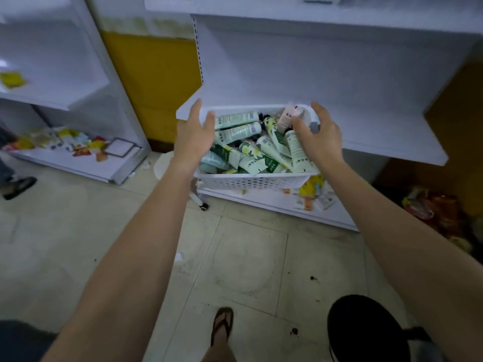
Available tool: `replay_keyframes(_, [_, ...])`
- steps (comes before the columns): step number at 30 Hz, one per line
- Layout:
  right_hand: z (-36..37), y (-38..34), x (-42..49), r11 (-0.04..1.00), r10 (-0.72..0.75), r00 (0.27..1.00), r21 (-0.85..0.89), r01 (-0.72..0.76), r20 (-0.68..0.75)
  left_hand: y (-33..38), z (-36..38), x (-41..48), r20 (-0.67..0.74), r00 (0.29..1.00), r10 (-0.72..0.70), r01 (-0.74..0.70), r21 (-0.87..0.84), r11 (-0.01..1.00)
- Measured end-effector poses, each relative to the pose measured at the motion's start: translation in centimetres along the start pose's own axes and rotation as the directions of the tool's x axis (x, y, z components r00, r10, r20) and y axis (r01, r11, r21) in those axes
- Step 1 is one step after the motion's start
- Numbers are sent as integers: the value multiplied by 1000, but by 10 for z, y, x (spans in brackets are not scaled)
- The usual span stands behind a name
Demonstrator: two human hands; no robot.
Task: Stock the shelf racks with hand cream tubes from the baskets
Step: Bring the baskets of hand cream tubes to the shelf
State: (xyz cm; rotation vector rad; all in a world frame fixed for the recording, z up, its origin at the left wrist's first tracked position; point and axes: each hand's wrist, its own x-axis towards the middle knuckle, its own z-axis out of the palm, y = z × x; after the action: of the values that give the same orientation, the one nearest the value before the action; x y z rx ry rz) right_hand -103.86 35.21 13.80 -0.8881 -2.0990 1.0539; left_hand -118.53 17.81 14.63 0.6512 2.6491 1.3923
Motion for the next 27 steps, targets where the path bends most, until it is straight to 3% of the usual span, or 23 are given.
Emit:
replay_keyframes(13, [28,-106,198,989,-85,979,102,105,-183,101,-41,225,0,970,243,-243,9,970])
replay_keyframes(17, [14,-128,263,989,-133,968,31,143,-212,142,-38,291,-20,970,243,-243,26,970])
replay_keyframes(27, [5,-151,429,956,-293,948,-13,294,-127,209,-3,413,-130,969,212,-197,116,973])
